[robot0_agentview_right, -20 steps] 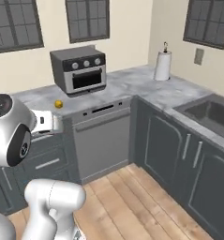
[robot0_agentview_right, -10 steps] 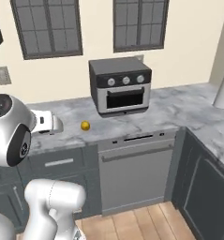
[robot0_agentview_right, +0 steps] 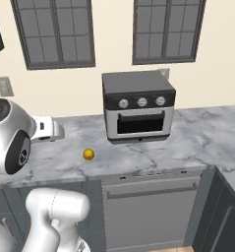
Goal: Place the beer on the top shelf of the fridge to keep it out of children's reach, and place the lemon and kiwi on lower shelves for easy access.
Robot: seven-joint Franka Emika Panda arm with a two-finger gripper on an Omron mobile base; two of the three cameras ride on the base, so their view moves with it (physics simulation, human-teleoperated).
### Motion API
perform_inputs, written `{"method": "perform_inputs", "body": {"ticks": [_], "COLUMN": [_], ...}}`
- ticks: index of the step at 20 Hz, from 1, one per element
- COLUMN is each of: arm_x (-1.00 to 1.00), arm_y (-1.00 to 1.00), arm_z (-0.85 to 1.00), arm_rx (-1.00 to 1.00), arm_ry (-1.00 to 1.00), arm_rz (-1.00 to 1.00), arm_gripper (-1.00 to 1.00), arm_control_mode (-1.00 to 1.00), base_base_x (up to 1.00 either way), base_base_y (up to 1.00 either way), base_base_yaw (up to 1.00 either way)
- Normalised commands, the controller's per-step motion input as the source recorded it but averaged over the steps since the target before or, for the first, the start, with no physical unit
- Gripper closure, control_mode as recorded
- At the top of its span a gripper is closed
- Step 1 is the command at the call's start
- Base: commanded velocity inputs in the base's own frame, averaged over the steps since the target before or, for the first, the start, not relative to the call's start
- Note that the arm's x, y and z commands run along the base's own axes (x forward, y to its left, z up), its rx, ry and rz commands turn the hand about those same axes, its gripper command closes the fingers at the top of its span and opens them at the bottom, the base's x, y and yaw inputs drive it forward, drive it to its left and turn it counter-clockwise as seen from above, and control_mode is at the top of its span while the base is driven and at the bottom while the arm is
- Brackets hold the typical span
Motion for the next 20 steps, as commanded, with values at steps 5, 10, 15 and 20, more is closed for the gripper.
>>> {"method": "perform_inputs", "body": {"ticks": [5,10,15,20], "arm_x": [0.0,0.11,0.33,0.43], "arm_y": [0.0,0.0,0.0,0.0], "arm_z": [0.0,-0.05,-0.42,-0.5], "arm_rx": [0.0,0.0,0.0,0.01], "arm_ry": [0.0,0.0,0.03,0.22], "arm_rz": [0.0,0.0,-0.02,-0.13], "arm_gripper": [-1.0,-1.0,-1.0,-1.0], "arm_control_mode": [1.0,-1.0,-1.0,-1.0], "base_base_x": [0.29,0.16,0.0,0.0], "base_base_y": [-0.39,0.0,0.0,0.0], "base_base_yaw": [0.08,0.0,0.0,0.0]}}
